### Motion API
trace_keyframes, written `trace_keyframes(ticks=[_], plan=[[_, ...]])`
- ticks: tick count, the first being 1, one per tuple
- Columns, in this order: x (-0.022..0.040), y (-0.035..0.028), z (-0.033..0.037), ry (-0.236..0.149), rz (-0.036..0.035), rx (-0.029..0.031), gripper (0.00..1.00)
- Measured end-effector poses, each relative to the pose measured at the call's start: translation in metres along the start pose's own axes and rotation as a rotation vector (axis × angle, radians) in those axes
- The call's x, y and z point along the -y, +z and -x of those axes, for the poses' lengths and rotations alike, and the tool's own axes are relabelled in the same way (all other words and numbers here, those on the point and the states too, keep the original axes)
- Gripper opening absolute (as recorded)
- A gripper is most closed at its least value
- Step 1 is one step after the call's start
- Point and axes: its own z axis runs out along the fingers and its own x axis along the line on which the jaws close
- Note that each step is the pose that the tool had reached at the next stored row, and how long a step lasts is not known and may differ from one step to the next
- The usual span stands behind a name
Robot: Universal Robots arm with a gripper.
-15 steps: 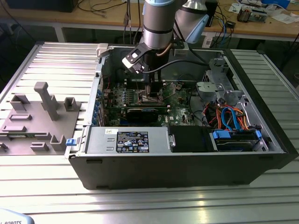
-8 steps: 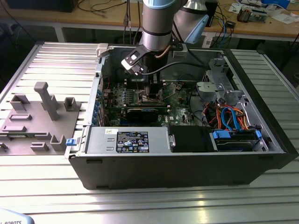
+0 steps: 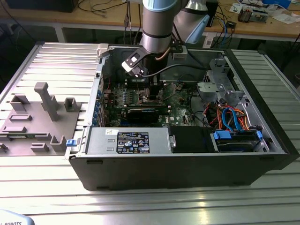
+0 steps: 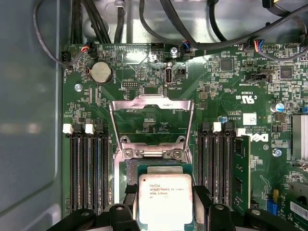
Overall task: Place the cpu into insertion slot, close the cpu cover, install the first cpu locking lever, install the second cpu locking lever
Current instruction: 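Place the cpu into insertion slot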
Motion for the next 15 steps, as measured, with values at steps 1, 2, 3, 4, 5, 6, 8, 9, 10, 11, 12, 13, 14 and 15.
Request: trace_keyframes(ticks=[1,2,3,4,5,6,8,9,10,11,12,13,14,15], plan=[[0.0,0.0004,-0.0005,0.0,0.0,-0.0001,0.54],[0.0,0.0008,-0.0012,0.0,0.0,-0.0002,0.54],[0.0,0.001,-0.0022,0.0,0.0,-0.0002,0.54],[0.0,0.0013,-0.0036,0.0,0.0001,-0.0002,0.54],[0.0001,0.0018,-0.0044,0.0,0.0001,-0.0002,0.54],[0.0007,0.0028,-0.0046,0.0,0.0001,-0.0002,0.54],[0.0017,0.0044,-0.0046,0.0,0.0,-0.0001,0.54],[0.0022,0.0052,-0.0046,0.0,0.0001,-0.0002,0.54],[0.0026,0.0061,-0.0047,0.0,0.0001,-0.0002,0.54],[0.003,0.0077,-0.0046,0.0,0.0001,-0.0003,0.54],[0.0031,0.0084,-0.0046,0.0,0.0,-0.0001,0.54],[0.0033,0.0093,-0.0046,0.0,0.0001,-0.0002,0.54],[0.0035,0.0104,-0.0046,0.0,0.0001,-0.0002,0.54],[0.0036,0.0111,-0.0046,0.0,0.0001,-0.0002,0.54]])
